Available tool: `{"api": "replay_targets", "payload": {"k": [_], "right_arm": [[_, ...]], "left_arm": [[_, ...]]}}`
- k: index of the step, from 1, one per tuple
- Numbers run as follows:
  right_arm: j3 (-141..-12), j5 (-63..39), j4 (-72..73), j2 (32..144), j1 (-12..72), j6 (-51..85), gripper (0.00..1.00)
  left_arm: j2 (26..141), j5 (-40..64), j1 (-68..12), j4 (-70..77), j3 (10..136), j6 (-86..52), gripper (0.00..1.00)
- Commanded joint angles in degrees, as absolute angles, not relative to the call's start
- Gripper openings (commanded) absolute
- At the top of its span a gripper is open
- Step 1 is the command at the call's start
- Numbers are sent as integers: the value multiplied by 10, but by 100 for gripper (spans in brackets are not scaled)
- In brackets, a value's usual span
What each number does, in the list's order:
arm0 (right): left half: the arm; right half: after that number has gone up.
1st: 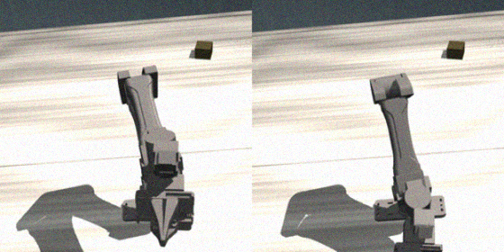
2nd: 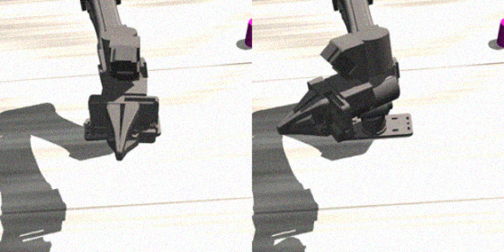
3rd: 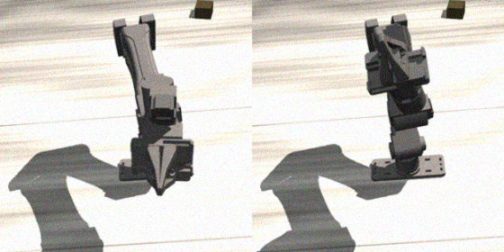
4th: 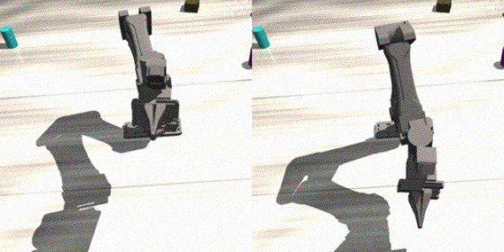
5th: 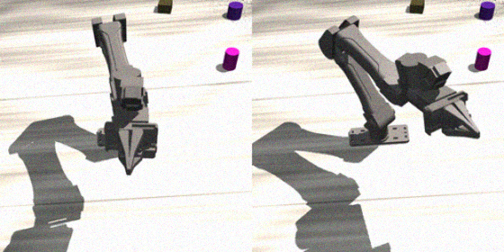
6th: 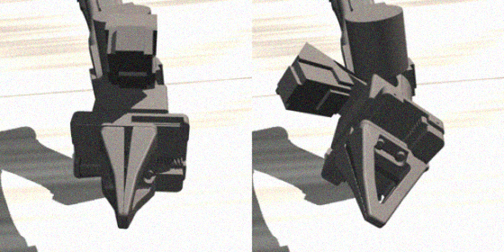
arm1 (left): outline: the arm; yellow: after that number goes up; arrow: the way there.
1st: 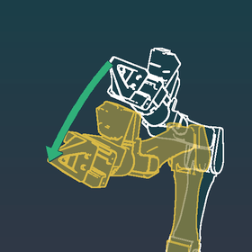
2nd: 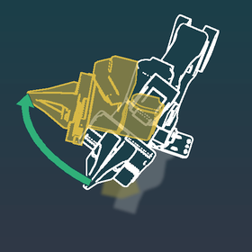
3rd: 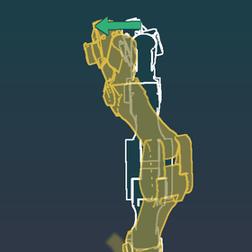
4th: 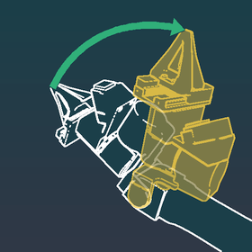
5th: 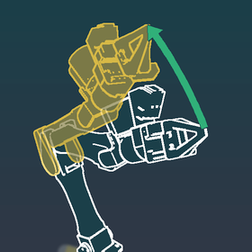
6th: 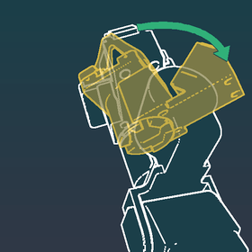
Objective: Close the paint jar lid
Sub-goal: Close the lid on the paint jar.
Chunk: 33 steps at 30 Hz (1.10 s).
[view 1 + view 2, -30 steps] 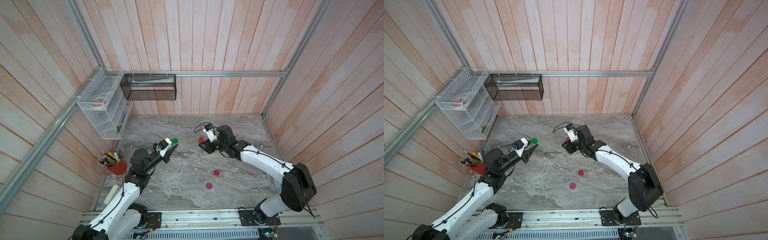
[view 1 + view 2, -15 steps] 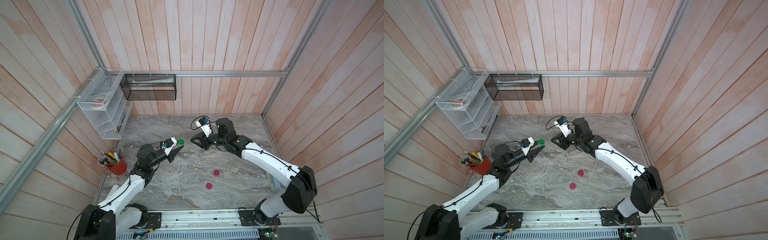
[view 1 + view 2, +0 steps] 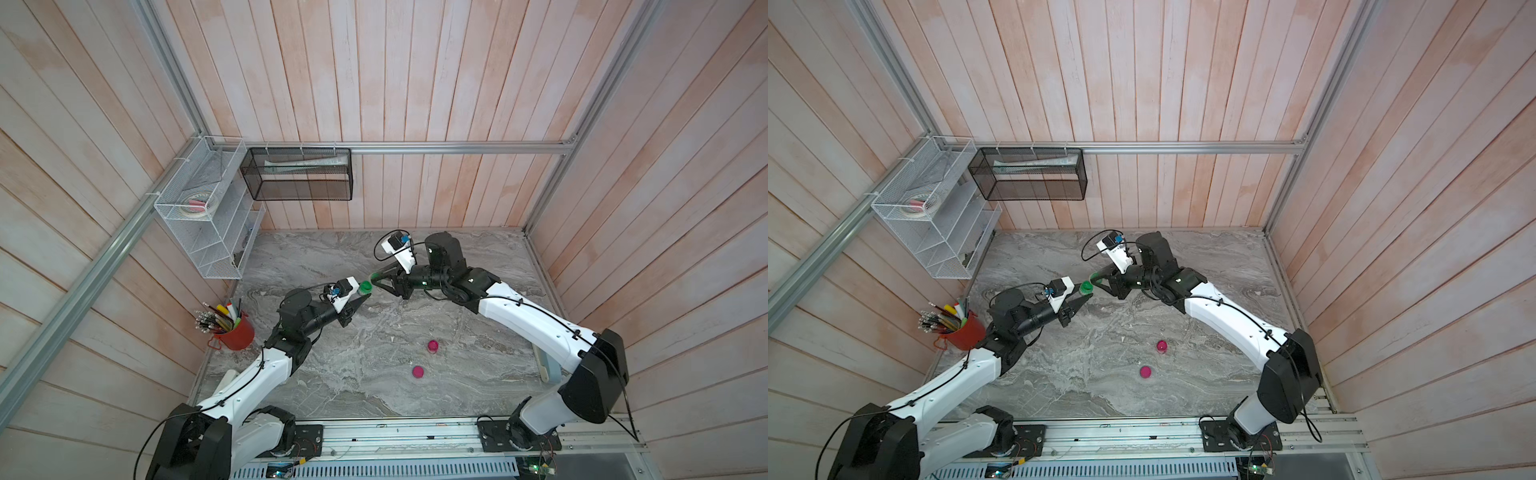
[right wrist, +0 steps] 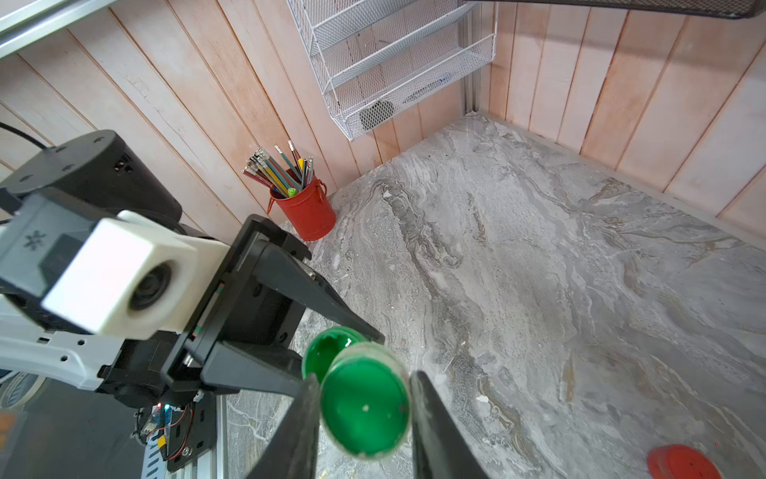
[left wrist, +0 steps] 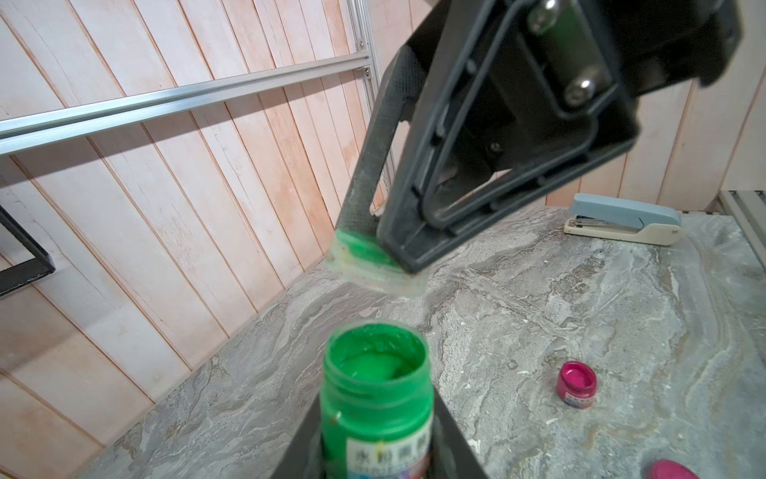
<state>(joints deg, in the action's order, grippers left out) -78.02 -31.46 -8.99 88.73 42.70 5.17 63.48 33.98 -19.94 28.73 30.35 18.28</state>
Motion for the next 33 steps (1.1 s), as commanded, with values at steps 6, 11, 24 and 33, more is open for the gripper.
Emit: {"api": "replay_targets", "payload": {"k": [6,11,24,33], "right_arm": [[-808,-330,-102,910,441,36,30],[-810,-325,-103,915,445,35,30],[-813,-333,-100,922,457,35,30],[-816,-333,-102,929,458,34,30]], "left_arm": [[626,326,-202,286,314,193,34],[623,323,-202,286,313,194,34],[618,321,-202,287,312,197,33],[616,322,-203,288,311,198,33]]}}
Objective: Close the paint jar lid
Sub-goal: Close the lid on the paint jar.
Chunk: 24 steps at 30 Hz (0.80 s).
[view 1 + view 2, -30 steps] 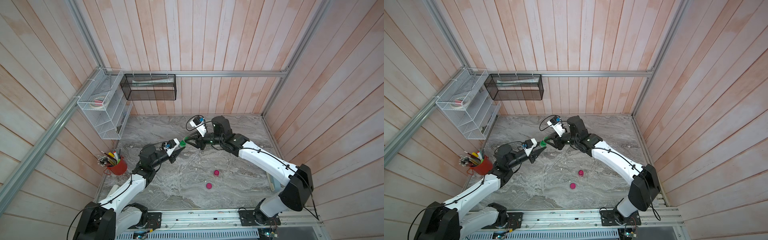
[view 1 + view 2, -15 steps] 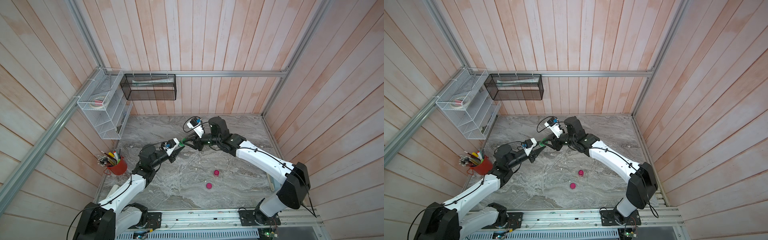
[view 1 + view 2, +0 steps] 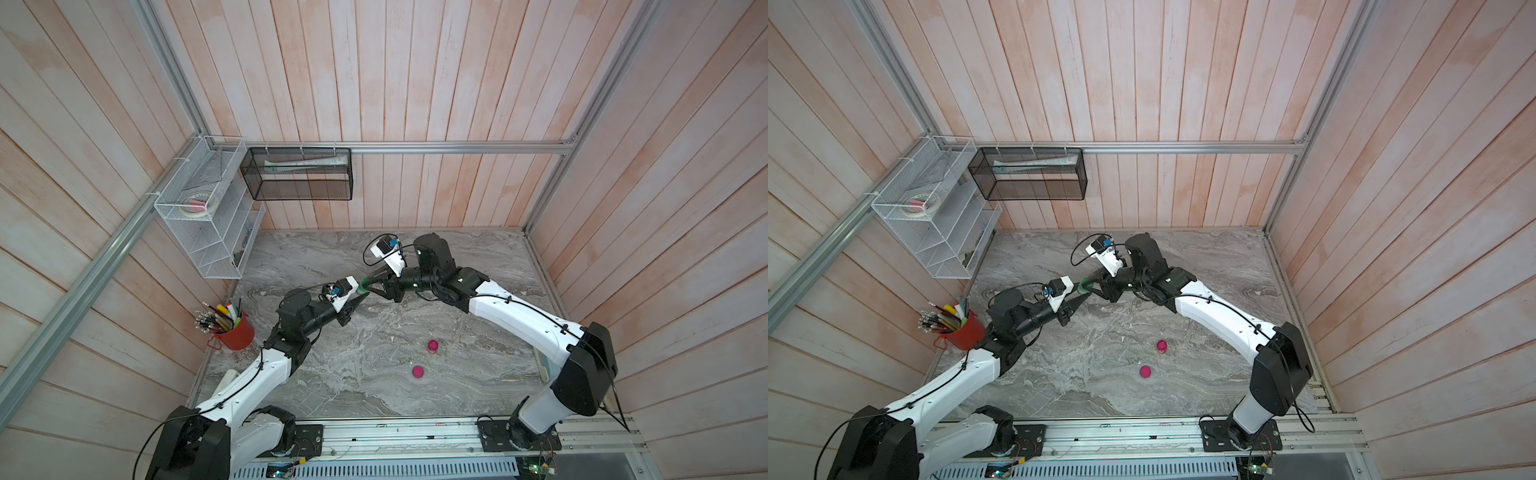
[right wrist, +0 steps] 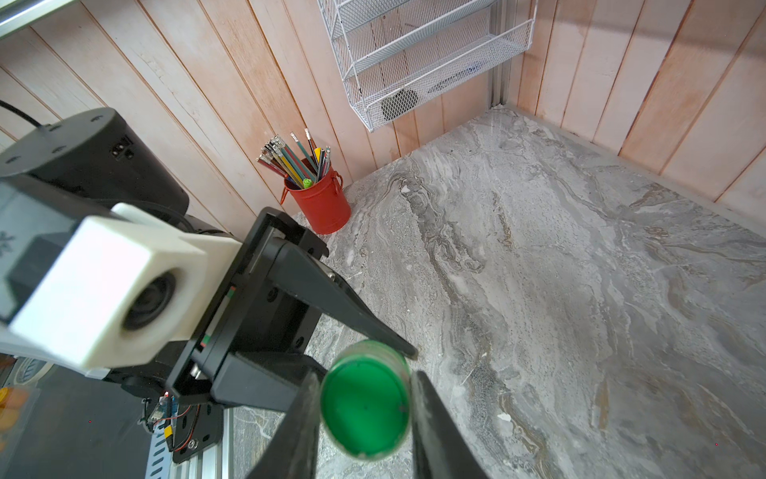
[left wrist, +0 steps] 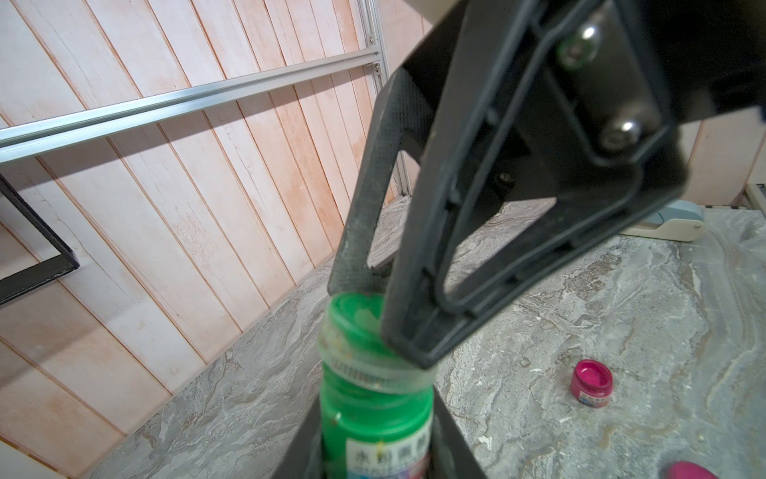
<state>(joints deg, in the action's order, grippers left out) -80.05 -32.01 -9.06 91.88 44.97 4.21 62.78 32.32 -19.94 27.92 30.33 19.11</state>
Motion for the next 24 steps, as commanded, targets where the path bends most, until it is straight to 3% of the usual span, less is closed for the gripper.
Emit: {"api": "replay_targets", "payload": {"k": [1,24], "right_arm": [[-818,-333,-104,931,458,33,30],[-867,-362,-210,989,476,-28,29]], "left_arm": [[616,323,-202,288,310,199,33],[590,339,-202,261,308,246,33]]}}
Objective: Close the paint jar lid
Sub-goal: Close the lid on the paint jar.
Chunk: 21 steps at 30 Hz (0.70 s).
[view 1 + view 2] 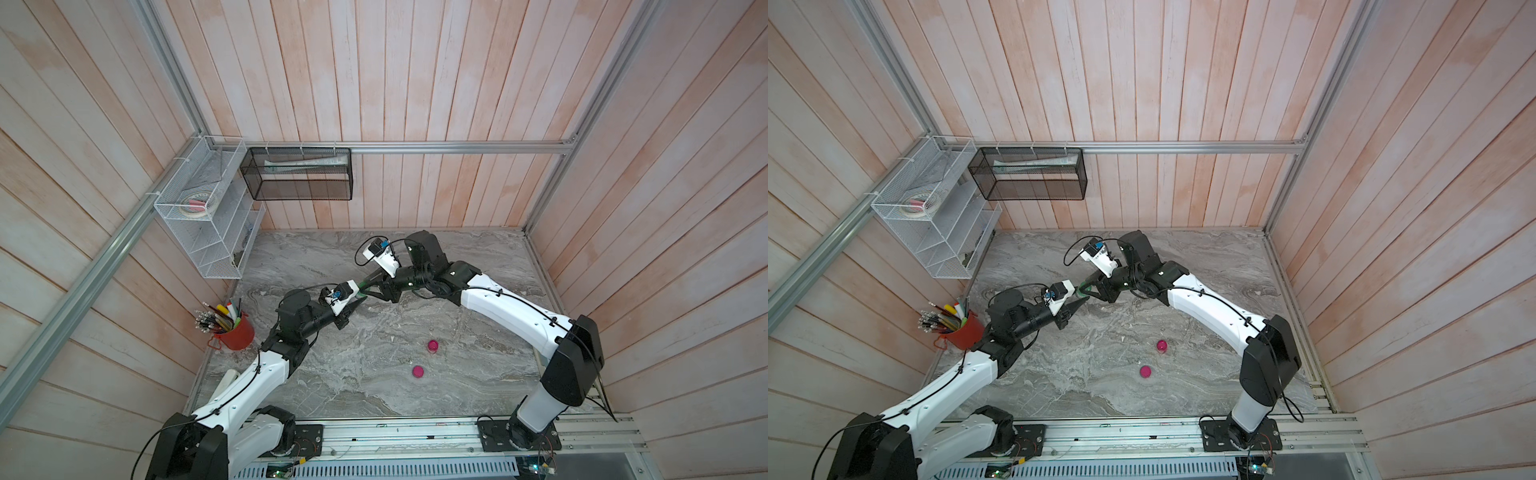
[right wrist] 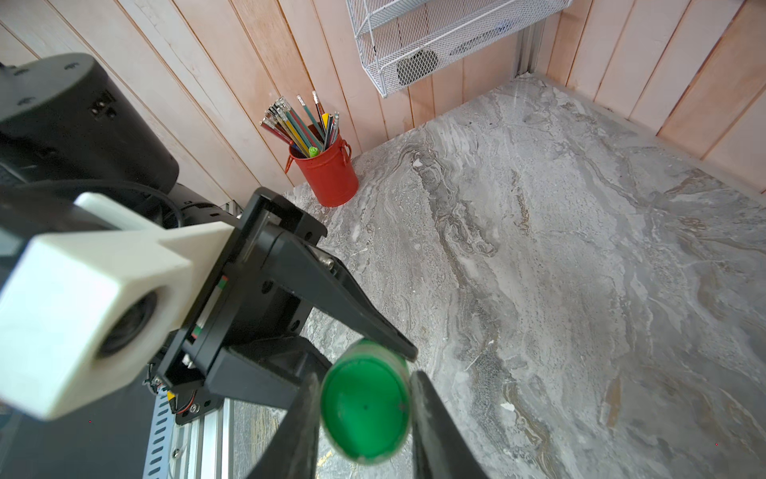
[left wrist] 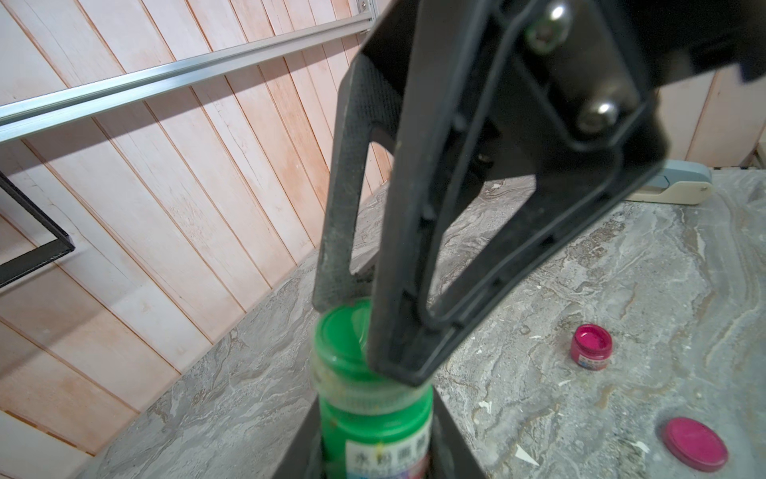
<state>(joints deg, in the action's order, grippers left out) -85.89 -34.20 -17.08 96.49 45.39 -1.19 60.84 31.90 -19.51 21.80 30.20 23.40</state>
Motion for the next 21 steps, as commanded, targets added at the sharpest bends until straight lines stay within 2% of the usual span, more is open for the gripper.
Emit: {"api": "replay_targets", "payload": {"k": [1,21], "right_arm": [[-867,-360,-210,990,477,-28,29],[-815,-397,-113,1005,486,43,29]], "left_arm": [[589,337,-201,265,307,243,33],[545,254,-185,335,280,213,33]]}}
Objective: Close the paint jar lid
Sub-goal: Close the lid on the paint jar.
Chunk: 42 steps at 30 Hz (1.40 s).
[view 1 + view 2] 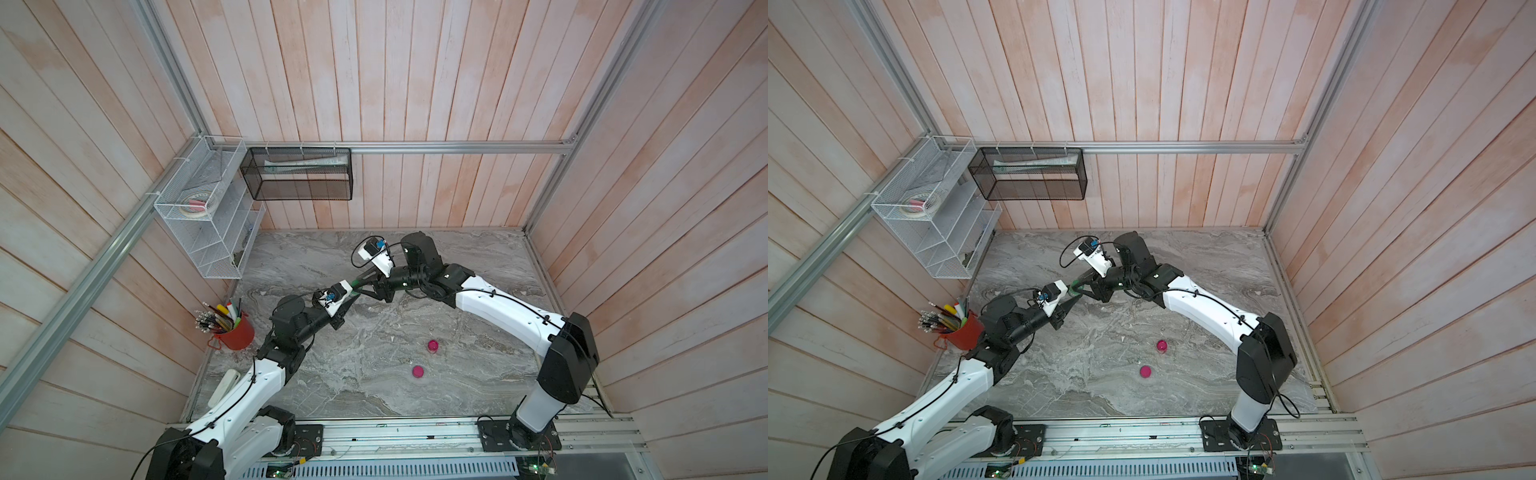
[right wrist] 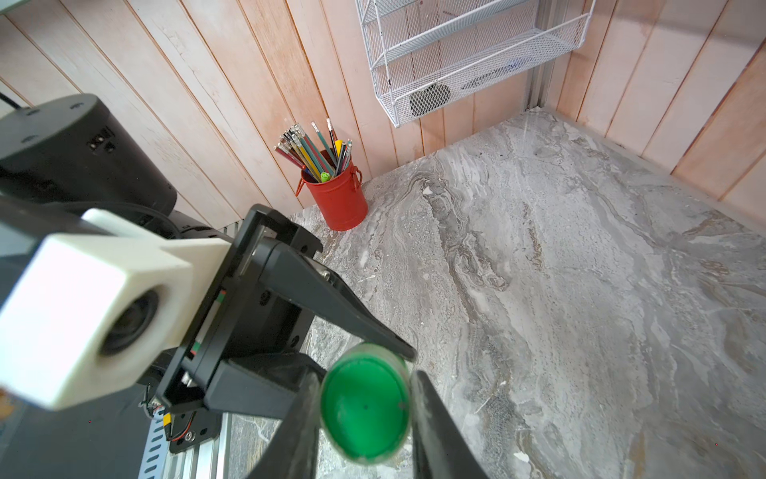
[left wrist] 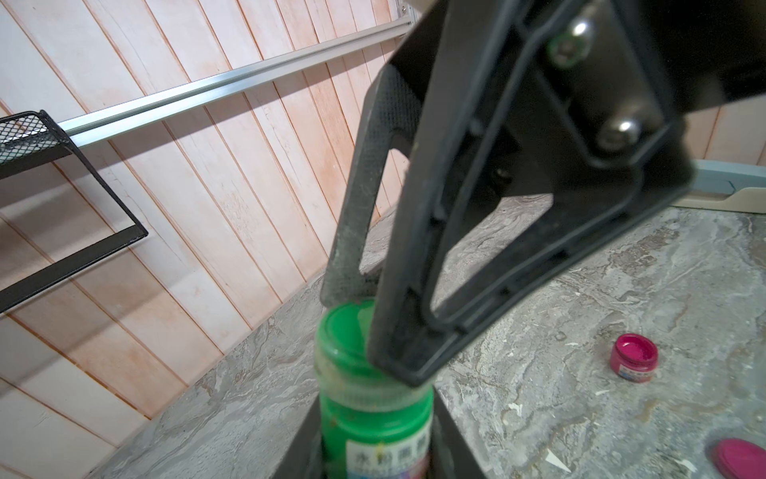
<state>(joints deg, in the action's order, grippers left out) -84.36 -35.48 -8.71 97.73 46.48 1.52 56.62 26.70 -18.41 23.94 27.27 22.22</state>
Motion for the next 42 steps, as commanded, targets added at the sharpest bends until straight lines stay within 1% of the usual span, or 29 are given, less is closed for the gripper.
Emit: {"api": "replay_targets", "payload": {"k": [1,10,14,17,22,27,30,36,42], "right_arm": [[-812,-400,-107,1006,486,47,29],[-824,-388,-140,1035,488,48,29],[-839,-393,-152,1052,489,59,30],[-853,-388,-163,1063,491,72,29],[-839,-376,-128,1066,504,126,28],[-818,-363,-65,1079,515,229,27],[-826,-346,-51,1094,527,274,26],[-876,-335,-76,1125,547,295,26],[-879,-323,-86,1123,548,289,28]], "left_arm": [[544,253,-185,336,279,213,33],[537,272,-181,357,270,203,33],[534,261,-180,357,270,205,33],[537,234,-180,349,274,209,33],[536,167,-180,351,274,214,33],[529,89,-180,359,270,220,33],[526,59,-180,360,269,223,33],[526,51,-181,362,268,222,33],[527,55,-183,360,268,221,33]]}}
